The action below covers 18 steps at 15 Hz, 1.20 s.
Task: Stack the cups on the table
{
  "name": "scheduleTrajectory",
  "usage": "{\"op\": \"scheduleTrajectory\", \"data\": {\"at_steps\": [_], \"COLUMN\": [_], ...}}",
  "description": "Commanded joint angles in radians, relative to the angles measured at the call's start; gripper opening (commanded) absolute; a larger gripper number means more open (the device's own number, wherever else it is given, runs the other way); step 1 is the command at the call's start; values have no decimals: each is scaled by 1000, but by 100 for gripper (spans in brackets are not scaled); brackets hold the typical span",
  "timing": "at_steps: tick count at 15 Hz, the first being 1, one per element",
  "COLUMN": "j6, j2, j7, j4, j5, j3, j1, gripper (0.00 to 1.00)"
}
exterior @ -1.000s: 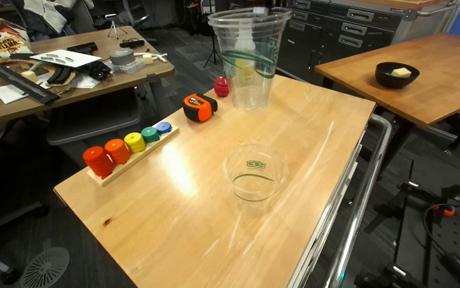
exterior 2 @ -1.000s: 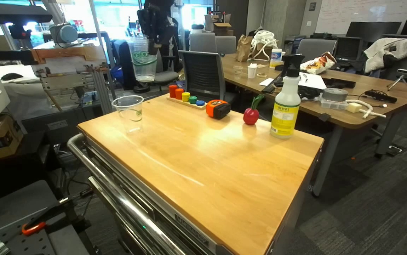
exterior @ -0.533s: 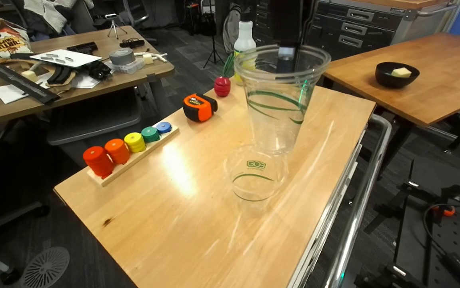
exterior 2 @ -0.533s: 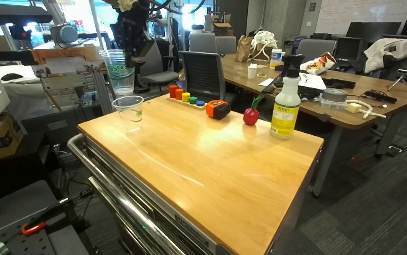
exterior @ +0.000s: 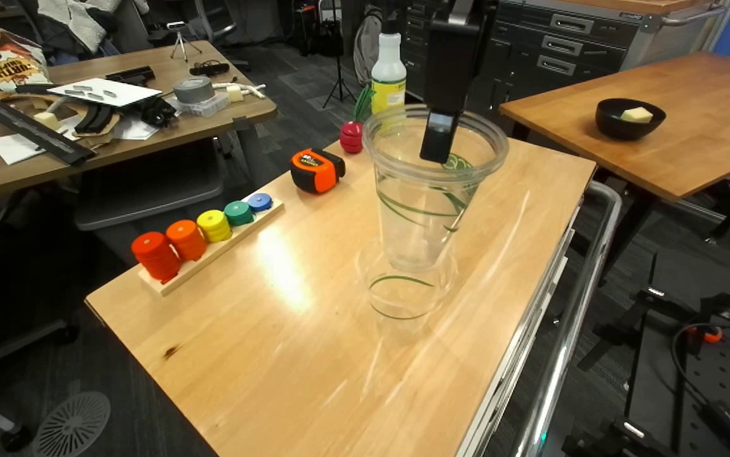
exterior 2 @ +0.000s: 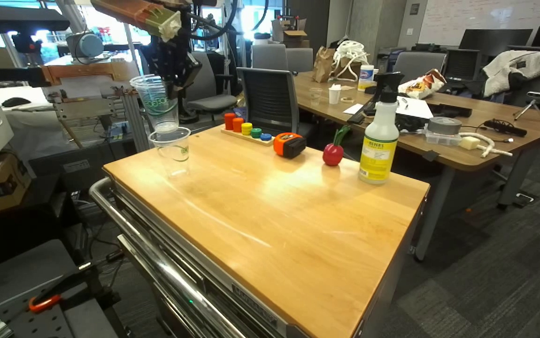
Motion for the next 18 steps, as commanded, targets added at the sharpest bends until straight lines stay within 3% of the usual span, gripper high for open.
{"op": "scheduleTrajectory", "data": {"at_steps": [1,11,12,13,18], "j6": [74,97,99,98,96], "j2": [-15,71,81,87,97], "j7": [-57,-105,-108,-112,-108], "j4": [-40,-45,-39,-37,-16], "j5": [50,54,54,55,41], "j3": [-6,3,5,6,8], "j1": [22,34,35,36,28], "gripper": [1,1,31,31,70]}}
